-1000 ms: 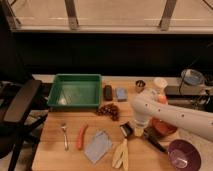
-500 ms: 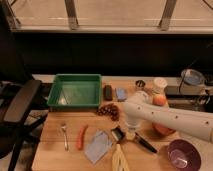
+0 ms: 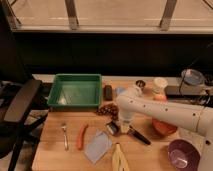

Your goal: Wipe table surface with brush

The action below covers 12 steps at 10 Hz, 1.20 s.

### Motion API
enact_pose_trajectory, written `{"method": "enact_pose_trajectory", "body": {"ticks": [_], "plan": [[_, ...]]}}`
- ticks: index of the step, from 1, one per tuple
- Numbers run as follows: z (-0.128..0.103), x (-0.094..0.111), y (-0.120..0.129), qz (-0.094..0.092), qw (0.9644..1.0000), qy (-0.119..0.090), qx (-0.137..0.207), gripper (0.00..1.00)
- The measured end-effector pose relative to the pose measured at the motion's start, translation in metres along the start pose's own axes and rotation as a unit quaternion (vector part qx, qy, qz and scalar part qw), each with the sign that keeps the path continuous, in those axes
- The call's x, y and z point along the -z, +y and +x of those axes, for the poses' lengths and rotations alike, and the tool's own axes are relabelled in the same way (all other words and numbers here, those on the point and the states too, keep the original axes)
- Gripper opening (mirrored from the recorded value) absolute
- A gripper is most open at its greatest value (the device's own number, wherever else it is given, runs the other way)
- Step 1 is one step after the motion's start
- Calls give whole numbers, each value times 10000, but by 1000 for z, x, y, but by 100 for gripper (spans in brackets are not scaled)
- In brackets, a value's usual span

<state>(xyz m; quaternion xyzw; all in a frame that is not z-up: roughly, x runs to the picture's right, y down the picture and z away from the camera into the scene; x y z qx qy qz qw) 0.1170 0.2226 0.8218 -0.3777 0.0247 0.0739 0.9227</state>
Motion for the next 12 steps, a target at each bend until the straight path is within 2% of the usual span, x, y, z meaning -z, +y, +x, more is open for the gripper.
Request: {"method": "enact_pose_trajectory", "body": {"ticks": [2,5,7,9,12], "plan": [[20,-1,-7,19,9998,106,-188,0],[71,0,-13,30,9974,248,-674,0],[84,-1,-8,3,9968,290,-748,0],[81,-5,4,-69,9975,361,-610,0],[45,-8,35,-181,9989,392,-165,0]]}}
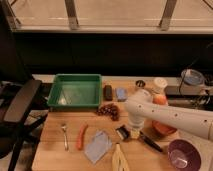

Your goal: Wipe table surface with brush

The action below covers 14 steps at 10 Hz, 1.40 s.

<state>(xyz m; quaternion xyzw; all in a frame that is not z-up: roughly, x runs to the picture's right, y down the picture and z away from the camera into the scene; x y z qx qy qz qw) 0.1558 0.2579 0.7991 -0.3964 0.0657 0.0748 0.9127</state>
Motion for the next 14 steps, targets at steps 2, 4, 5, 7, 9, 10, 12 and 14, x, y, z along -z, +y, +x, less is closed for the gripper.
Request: {"method": "enact_pose_trajectory", "body": {"ticks": [2,4,5,7,9,10,12,14], "plan": [[-21,4,9,32,9995,-19,302,0],[-43,9,7,108,9987,-54,500,0],[-54,13,0,183,9981,-65,585,0],[-62,20,-16,289,9976,-40,623,0],[-54,23,-31,358,9980,31,516,0],[-44,23,-37,373,9984,72,407,0],[-15,20,-45,369,9991,157,126,0],[21,18,-50,348,9989,225,-214,0]]}}
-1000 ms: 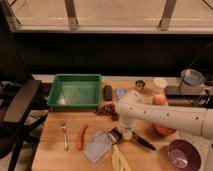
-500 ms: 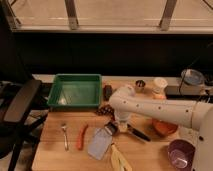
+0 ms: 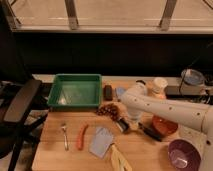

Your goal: Wipe table surface with brush

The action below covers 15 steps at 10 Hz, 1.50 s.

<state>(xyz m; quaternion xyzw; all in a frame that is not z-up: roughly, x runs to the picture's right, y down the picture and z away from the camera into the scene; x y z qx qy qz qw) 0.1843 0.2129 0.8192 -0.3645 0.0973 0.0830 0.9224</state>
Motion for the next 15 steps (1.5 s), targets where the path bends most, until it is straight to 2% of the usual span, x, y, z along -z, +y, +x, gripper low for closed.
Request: {"method": "enact_pose_trajectory", "body": {"ticks": [2,5,9,13,15], "plan": [[27,-4,3,-62,9996,24,-286,0],[34,-9,25,-157,9991,-35,-404,0],[4,-7,56,-268,9993,-252,-71,0],[-37,4,53,-188,9984,-371,380,0],[-52,7,42,-114,9978,-396,515,0]]}}
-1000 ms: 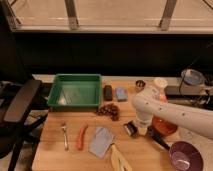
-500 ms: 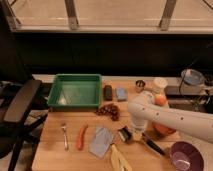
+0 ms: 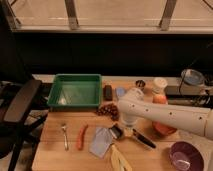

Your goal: Wipe table surface with brush

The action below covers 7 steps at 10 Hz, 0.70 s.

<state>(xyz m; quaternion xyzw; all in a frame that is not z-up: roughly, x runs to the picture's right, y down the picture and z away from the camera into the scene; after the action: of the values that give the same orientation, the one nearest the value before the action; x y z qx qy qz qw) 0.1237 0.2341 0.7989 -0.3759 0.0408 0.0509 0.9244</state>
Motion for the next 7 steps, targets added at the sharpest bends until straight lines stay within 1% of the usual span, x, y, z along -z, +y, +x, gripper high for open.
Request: {"method": "enact_pose_trajectory", "body": {"ticks": [1,2,3,4,7], "plan": [[-6,0,-10,25,10000,4,44,0],[-8,-1,-18,36,10000,4,27,0],[-4,-2,-26,40,10000,-1,-57,0],[3,-2,-31,44,9999,10,-144,0],[34,-1,-40,61,9988,83,-475,0]]}}
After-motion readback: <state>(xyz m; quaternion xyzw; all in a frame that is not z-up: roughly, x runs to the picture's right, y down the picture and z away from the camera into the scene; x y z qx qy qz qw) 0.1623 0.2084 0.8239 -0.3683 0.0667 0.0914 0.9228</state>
